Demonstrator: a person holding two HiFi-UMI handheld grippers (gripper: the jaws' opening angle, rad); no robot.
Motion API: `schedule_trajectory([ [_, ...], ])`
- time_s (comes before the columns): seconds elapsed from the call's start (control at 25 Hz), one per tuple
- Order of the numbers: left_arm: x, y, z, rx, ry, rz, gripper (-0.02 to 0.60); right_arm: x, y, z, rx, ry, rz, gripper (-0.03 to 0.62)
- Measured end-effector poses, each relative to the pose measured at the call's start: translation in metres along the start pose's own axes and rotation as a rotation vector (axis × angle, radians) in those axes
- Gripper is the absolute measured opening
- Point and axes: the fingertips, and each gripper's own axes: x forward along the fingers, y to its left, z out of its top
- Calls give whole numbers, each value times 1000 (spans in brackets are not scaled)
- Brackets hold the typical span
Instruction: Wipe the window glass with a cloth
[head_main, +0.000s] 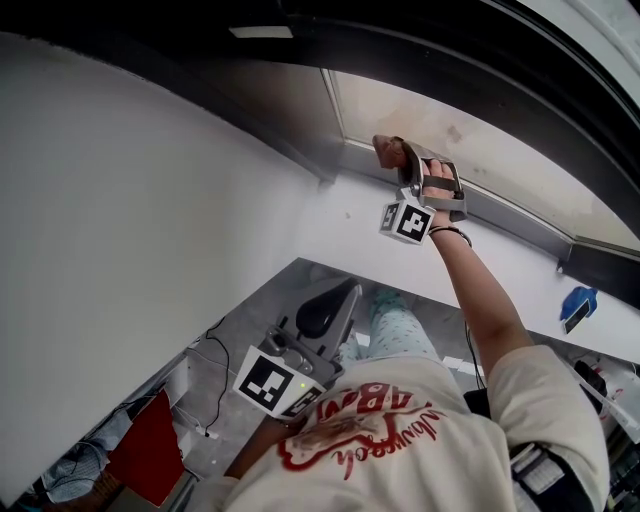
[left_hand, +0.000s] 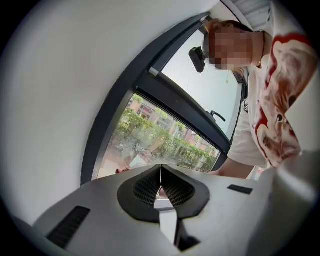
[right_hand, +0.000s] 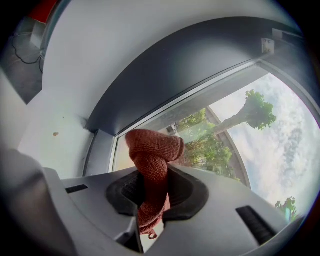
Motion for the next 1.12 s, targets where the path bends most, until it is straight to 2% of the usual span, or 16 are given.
schedule_trajectory([
  [0.16, 1, 3, 3, 1, -3, 2, 21, 8, 14, -17, 5, 37, 25, 81],
  [0.72, -3, 8, 2, -6, 3, 26, 21, 15, 25, -15, 9, 52, 7, 81],
  [0.96, -9, 11, -2, -8, 10, 40, 21, 20, 32, -14, 63, 83, 35, 81],
  [1.12, -8, 14, -4, -13, 10, 37, 21, 26, 37, -16, 55, 88, 50, 81],
])
